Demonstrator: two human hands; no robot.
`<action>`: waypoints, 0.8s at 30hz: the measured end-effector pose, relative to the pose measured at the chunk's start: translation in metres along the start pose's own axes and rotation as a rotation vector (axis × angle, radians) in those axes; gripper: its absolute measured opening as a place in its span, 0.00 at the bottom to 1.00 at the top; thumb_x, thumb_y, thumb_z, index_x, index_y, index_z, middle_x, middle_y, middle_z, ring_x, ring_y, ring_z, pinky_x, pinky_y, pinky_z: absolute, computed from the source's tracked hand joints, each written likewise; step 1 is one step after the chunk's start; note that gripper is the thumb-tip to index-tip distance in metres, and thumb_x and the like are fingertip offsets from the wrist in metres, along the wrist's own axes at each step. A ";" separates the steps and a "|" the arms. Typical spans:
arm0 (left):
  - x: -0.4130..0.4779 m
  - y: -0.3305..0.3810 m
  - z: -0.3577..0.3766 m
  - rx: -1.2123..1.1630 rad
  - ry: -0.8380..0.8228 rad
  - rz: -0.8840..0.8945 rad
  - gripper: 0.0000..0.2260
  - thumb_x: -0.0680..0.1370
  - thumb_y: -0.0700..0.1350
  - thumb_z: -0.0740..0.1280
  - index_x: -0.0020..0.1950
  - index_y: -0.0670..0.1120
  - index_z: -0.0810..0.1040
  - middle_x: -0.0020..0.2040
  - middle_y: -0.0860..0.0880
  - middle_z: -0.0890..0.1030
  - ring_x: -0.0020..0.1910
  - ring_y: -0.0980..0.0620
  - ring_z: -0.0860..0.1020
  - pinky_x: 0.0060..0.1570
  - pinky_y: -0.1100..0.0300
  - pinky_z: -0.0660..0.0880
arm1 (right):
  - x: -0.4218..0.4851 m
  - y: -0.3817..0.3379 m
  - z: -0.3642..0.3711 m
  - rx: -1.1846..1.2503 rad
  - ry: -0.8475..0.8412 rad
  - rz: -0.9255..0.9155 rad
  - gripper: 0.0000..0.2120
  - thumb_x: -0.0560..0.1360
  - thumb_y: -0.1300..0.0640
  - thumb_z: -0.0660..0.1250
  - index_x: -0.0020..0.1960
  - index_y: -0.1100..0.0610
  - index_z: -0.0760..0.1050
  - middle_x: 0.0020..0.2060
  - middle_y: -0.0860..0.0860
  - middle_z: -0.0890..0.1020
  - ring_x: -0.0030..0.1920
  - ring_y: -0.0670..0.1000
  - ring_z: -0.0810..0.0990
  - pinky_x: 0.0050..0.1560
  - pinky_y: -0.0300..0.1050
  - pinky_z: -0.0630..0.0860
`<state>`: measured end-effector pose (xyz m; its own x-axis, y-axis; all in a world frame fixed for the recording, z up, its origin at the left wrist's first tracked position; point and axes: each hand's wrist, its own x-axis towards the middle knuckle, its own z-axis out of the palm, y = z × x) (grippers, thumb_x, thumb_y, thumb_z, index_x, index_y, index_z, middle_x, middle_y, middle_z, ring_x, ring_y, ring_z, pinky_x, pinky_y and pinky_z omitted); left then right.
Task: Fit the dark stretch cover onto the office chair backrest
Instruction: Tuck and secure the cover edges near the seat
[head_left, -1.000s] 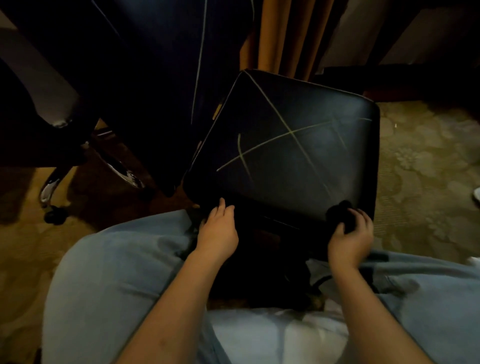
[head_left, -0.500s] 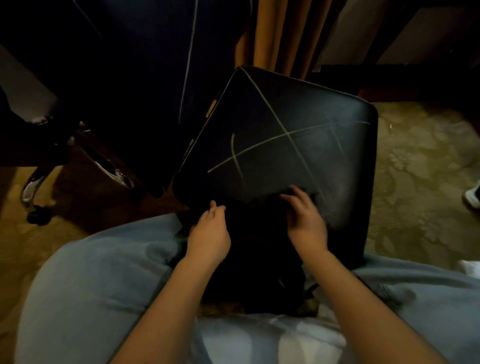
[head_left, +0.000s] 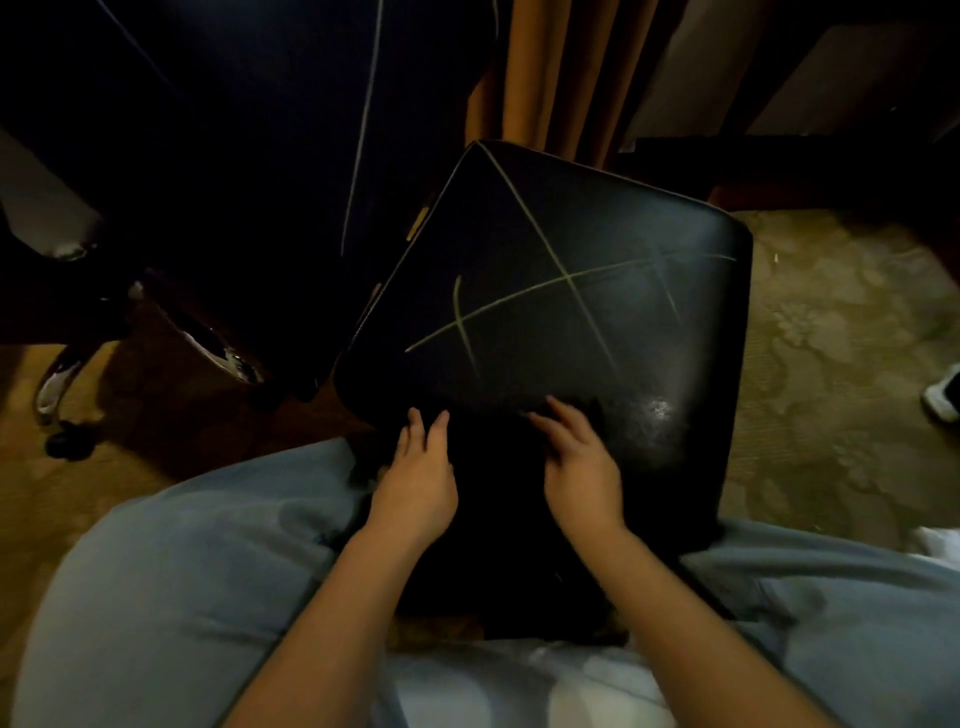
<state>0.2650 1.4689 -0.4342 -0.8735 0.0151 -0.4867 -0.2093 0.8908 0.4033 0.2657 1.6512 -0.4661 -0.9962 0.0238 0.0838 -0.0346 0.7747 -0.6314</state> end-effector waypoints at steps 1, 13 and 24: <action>0.002 0.000 0.000 0.006 0.000 -0.010 0.27 0.83 0.44 0.54 0.78 0.49 0.44 0.78 0.42 0.40 0.78 0.45 0.44 0.72 0.45 0.58 | 0.001 -0.005 0.005 -0.001 -0.059 -0.043 0.21 0.71 0.68 0.67 0.62 0.55 0.78 0.68 0.52 0.73 0.67 0.52 0.72 0.66 0.46 0.71; 0.048 -0.011 -0.025 0.191 0.050 -0.157 0.37 0.79 0.65 0.51 0.78 0.46 0.39 0.77 0.41 0.34 0.77 0.43 0.39 0.72 0.42 0.51 | 0.070 0.102 -0.082 -0.126 0.117 0.137 0.19 0.75 0.70 0.62 0.61 0.55 0.79 0.68 0.54 0.73 0.65 0.57 0.74 0.66 0.39 0.63; 0.023 0.016 -0.011 0.162 0.357 0.137 0.26 0.82 0.50 0.57 0.78 0.43 0.55 0.78 0.45 0.54 0.77 0.48 0.54 0.74 0.52 0.53 | -0.001 0.004 0.005 -0.022 0.010 -0.052 0.21 0.70 0.70 0.65 0.60 0.56 0.80 0.64 0.54 0.77 0.64 0.53 0.76 0.67 0.40 0.66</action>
<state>0.2369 1.4783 -0.4310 -0.9920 0.0051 -0.1265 -0.0340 0.9519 0.3046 0.2659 1.6511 -0.4728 -0.9923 -0.0113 0.1237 -0.0849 0.7886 -0.6090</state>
